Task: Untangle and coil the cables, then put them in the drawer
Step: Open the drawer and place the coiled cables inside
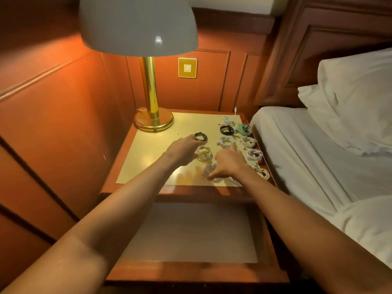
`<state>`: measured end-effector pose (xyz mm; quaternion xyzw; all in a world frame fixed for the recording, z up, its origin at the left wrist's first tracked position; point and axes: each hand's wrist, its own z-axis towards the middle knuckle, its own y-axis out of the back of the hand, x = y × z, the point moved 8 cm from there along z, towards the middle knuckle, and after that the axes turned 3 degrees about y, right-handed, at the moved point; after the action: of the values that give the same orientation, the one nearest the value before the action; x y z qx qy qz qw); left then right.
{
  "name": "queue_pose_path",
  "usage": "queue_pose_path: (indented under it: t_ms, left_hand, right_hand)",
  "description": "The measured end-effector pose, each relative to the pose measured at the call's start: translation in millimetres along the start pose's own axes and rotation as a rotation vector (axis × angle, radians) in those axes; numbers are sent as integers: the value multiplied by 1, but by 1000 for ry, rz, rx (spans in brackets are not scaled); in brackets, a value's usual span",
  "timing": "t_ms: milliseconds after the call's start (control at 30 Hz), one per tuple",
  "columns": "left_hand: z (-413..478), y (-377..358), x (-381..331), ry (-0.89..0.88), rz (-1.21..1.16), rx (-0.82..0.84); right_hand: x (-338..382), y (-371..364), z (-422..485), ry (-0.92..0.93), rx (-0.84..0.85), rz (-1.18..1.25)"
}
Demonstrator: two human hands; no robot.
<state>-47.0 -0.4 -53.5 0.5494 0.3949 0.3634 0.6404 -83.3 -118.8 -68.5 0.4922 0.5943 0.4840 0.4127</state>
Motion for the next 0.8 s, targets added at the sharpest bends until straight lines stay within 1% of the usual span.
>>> queue_pose_path:
  t_ms: [67, 133, 200, 333, 467, 567, 633, 733, 800]
  left_hand:
    - [13, -13, 1, -49, 64, 83]
    - [18, -23, 2, -97, 111, 125]
    - [20, -27, 3, -120, 122, 115]
    - [21, -27, -1, -160, 103, 27]
    - [1, -18, 1, -201, 77, 10]
    - [-44, -7, 18, -246, 39, 4]
    - [-91, -8, 28, -335, 52, 30]
    - [-169, -19, 41, -463, 66, 98]
    - [-209, -38, 52, -477, 125, 159]
  right_hand:
    - [3, -5, 6, 26, 8, -11]
    - [1, -10, 12, 34, -7, -3]
    - [0, -13, 16, 43, -20, 7]
    - [2, -10, 16, 82, -60, 29]
    - [3, -4, 4, 79, -102, 103]
    - [17, 1, -30, 144, -150, 246]
    - [38, -3, -63, 228, -118, 324]
    - [79, -35, -103, 314, -14, 294]
    - [103, -67, -113, 314, 61, 227]
